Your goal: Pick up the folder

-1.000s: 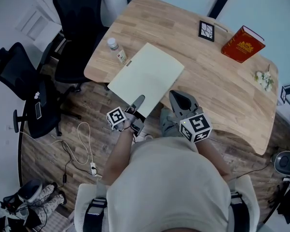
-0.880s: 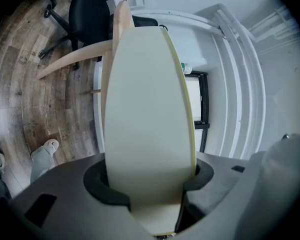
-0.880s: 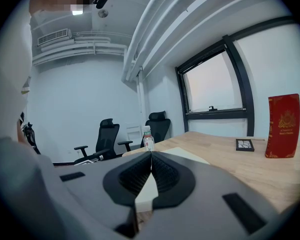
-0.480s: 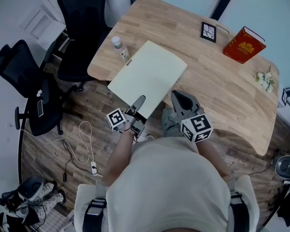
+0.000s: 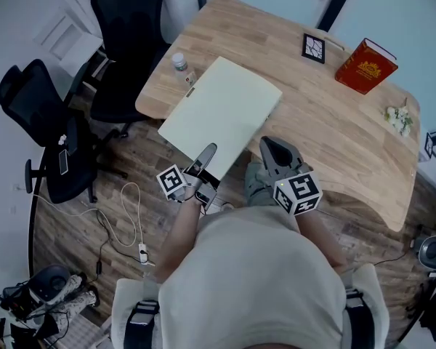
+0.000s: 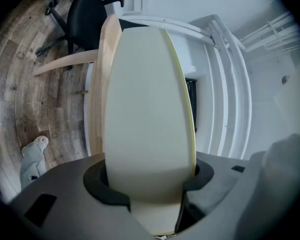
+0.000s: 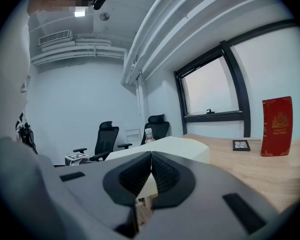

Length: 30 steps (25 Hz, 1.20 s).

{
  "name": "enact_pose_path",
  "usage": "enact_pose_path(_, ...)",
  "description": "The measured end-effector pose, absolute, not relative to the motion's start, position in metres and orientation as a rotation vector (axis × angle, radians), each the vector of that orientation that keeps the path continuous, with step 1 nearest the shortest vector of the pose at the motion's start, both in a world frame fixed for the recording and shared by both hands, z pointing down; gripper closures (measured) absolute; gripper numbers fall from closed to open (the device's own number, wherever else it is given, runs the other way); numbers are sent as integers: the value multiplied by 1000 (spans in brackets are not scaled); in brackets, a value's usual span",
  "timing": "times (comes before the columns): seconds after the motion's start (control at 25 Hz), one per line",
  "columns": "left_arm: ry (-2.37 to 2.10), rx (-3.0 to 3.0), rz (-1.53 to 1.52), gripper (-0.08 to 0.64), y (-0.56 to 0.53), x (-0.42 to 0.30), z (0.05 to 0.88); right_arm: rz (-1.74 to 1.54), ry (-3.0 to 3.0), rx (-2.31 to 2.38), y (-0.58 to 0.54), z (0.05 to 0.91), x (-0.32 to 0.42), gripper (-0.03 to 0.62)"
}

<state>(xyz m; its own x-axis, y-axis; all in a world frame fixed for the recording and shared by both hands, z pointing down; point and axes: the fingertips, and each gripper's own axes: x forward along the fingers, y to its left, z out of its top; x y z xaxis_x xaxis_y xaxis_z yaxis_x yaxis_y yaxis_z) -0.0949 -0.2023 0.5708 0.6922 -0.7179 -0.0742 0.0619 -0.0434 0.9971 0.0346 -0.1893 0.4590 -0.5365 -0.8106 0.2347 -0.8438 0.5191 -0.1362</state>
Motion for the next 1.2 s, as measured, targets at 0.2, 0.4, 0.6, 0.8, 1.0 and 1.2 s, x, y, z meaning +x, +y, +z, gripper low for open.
enact_pose_path(0.2,-569,1511,-693,281,-193,-101,558,353,-2612,1439,-181,458,34,574)
enact_pose_path(0.4,-568,1518,-708,281,-183,-107,547,354,-2618,1440,-174,458,32,574)
enact_pose_path(0.6,-566,1522,-719,281,-172,-118,538,347,-2626,1433,-168,457,24,574)
enact_pose_path(0.8,-573,1517,-754,281,-163,-133,528,337,-2635,1439,-164,453,16,574)
enact_pose_path(1.0,-571,1531,-781,281,-154,-142,513,335,-2637,1458,-157,450,13,574)
enact_pose_path(1.2,-565,1551,-780,281,-145,-147,502,342,-2637,1473,-151,447,10,574)
